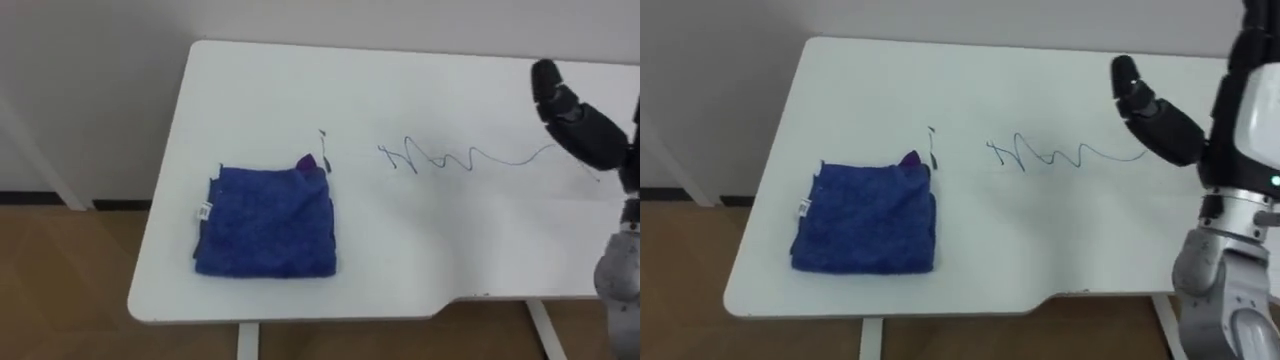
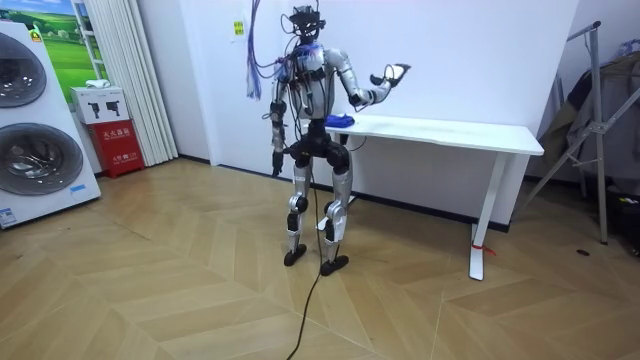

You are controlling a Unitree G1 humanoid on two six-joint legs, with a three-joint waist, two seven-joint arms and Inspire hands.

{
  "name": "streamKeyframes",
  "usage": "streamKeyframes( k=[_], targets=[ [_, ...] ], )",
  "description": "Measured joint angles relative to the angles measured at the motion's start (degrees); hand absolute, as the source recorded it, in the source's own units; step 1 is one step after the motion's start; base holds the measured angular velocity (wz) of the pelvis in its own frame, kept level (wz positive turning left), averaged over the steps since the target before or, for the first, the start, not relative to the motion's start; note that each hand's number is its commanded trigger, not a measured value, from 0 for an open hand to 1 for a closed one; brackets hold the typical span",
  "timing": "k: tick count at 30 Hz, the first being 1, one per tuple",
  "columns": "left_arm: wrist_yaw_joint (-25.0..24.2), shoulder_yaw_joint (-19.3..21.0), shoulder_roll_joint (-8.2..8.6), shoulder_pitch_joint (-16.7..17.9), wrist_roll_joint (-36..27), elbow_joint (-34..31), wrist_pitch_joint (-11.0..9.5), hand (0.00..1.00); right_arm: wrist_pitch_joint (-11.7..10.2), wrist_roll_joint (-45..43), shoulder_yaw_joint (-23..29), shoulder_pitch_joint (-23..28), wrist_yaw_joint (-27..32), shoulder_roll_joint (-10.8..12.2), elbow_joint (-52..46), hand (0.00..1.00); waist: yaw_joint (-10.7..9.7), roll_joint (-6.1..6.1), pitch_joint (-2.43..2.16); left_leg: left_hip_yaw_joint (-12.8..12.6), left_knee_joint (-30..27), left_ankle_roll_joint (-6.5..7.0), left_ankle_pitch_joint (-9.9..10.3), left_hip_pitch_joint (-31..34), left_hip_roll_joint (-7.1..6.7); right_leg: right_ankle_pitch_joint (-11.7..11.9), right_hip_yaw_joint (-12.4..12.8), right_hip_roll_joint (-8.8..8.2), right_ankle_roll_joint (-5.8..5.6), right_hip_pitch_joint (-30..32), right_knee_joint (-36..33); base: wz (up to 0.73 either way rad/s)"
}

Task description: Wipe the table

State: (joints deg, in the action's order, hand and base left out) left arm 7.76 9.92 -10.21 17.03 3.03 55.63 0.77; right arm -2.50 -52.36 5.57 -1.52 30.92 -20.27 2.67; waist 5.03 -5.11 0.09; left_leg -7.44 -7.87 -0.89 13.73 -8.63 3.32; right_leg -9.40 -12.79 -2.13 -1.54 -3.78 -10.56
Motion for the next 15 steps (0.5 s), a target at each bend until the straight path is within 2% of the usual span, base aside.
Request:
streamKeyframes(
  k=[5,6,9,15],
  targets=[
    [-0.8,-1.2,0.00,0.3,0.4,0.1,0.0,0.00,0.1,-2.1,-5.0,-0.9,-2.2,0.0,-4.9,0.00,1.9,-0.20,0.03,0.3,-0.1,0.01,0.0,0.2,-0.03,0.0,-0.4,-0.07,0.00,-0.1,0.0,0.04],
    [-1.0,-1.4,0.13,0.3,0.4,0.1,0.0,0.00,0.0,-2.5,-6.5,-1.4,-2.8,0.0,-5.8,0.00,2.2,-0.09,0.19,0.4,-0.2,0.01,0.0,0.3,-0.03,0.0,-0.4,-0.06,0.00,-0.1,0.0,0.04],
    [-1.1,-1.5,0.16,0.1,1.2,0.1,0.0,0.00,-0.4,-4.8,-9.0,-1.7,-4.6,0.0,-7.4,0.00,3.0,-0.39,0.06,1.5,-0.8,0.01,0.0,1.0,-0.06,0.0,-1.1,-0.17,0.00,-0.1,0.0,0.14],
    [-2.0,-2.9,-0.42,0.2,1.1,0.1,-0.1,0.00,-0.7,-6.3,-16.2,-1.8,-8.0,0.1,-10.3,0.00,4.8,-0.08,0.24,2.2,-0.8,0.01,0.0,1.0,-0.06,0.0,-1.6,-0.20,0.00,-0.6,0.2,0.07]
  ],
)
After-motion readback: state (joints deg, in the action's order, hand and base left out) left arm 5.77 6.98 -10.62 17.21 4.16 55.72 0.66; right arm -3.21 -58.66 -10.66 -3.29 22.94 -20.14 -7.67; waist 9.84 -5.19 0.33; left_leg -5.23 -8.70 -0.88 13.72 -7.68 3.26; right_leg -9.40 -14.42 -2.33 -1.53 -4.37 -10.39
